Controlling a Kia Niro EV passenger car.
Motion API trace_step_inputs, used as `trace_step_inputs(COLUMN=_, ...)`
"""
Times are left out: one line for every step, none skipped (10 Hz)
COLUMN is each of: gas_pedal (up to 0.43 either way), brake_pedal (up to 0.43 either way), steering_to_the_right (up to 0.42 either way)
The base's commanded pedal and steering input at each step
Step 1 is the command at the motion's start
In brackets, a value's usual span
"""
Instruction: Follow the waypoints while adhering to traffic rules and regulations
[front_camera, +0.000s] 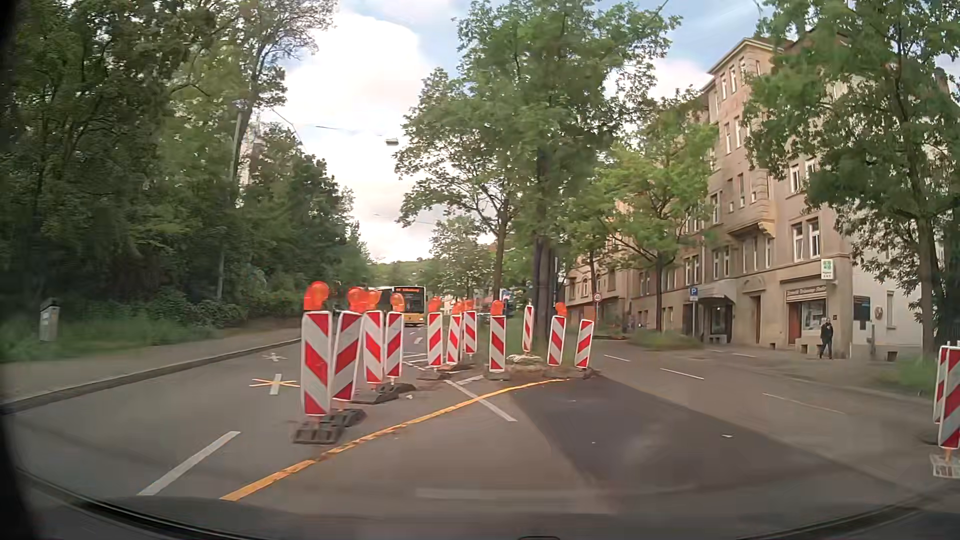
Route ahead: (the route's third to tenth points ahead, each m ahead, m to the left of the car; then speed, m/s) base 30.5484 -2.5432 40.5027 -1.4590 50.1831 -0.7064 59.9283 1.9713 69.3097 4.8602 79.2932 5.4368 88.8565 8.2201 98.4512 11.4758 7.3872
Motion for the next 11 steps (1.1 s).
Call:
trace_step_inputs(gas_pedal=0.000, brake_pedal=0.000, steering_to_the_right=0.215)
trace_step_inputs(gas_pedal=0.000, brake_pedal=0.000, steering_to_the_right=0.227)
trace_step_inputs(gas_pedal=0.008, brake_pedal=0.000, steering_to_the_right=0.245)
trace_step_inputs(gas_pedal=0.020, brake_pedal=0.000, steering_to_the_right=0.257)
trace_step_inputs(gas_pedal=0.028, brake_pedal=0.000, steering_to_the_right=0.261)
trace_step_inputs(gas_pedal=0.039, brake_pedal=0.000, steering_to_the_right=0.259)
trace_step_inputs(gas_pedal=0.039, brake_pedal=0.000, steering_to_the_right=0.251)
trace_step_inputs(gas_pedal=0.039, brake_pedal=0.000, steering_to_the_right=0.226)
trace_step_inputs(gas_pedal=0.059, brake_pedal=0.000, steering_to_the_right=0.197)
trace_step_inputs(gas_pedal=0.118, brake_pedal=0.000, steering_to_the_right=0.149)
trace_step_inputs(gas_pedal=0.130, brake_pedal=0.000, steering_to_the_right=0.101)
